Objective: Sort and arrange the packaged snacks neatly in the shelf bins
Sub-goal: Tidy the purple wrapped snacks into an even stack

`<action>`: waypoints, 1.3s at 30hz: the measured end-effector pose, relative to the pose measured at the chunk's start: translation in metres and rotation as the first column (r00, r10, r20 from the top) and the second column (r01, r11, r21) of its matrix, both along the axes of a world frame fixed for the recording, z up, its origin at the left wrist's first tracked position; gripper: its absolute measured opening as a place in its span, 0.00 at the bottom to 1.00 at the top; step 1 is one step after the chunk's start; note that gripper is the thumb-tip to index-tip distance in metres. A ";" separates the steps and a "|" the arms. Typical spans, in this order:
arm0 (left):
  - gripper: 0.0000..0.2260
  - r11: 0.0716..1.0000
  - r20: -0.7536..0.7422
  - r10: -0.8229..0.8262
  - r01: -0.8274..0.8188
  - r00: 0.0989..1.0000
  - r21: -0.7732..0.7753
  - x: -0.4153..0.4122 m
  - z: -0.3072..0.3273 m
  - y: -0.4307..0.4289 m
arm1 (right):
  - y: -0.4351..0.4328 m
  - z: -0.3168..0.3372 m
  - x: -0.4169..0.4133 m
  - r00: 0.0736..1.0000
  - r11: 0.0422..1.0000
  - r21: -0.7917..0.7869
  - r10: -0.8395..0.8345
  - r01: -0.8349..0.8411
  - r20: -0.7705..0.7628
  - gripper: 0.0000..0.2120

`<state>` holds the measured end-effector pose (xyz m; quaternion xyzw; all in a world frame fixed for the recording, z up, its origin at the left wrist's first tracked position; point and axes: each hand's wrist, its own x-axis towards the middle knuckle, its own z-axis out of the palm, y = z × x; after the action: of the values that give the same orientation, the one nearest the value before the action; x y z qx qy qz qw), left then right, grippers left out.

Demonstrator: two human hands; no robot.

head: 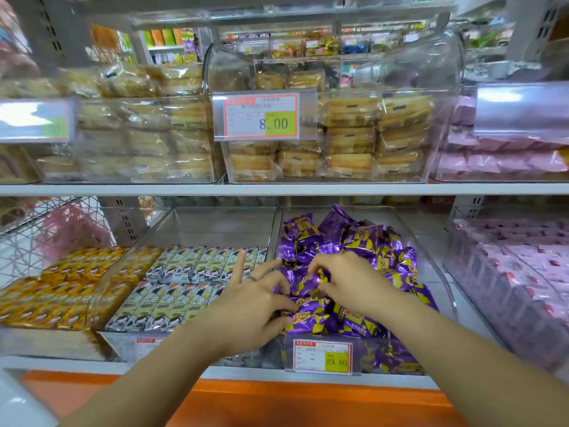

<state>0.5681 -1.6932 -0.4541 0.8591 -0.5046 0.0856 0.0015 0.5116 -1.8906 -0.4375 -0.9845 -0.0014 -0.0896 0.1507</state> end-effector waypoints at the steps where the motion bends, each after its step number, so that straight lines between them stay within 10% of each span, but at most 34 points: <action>1: 0.31 0.999 -0.004 0.005 -0.005 1.000 -0.046 0.001 0.002 0.000 | 0.001 -0.005 0.004 0.999 1.000 0.027 0.016 -0.014 -0.043 0.12; 9: 0.28 0.999 0.134 0.010 -0.005 0.991 -0.038 0.015 0.003 -0.010 | -0.003 -0.006 0.006 0.949 0.982 0.094 0.183 -0.164 -0.258 0.13; 28: 0.20 0.996 0.051 -0.019 0.023 0.999 -0.087 0.016 -0.002 -0.006 | 0.002 -0.003 0.053 0.973 0.985 -0.120 0.097 -0.124 -0.211 0.18; 39: 0.16 0.886 -0.143 0.074 -0.131 0.987 -0.444 0.019 0.004 -0.004 | -0.017 0.016 0.003 0.990 0.934 0.329 0.123 -0.139 0.069 0.21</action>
<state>0.5873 -1.6971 -0.4506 0.8642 -0.4237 0.1480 0.2273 0.5147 -1.9075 -0.4212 -0.9402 -0.0555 -0.1017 0.3202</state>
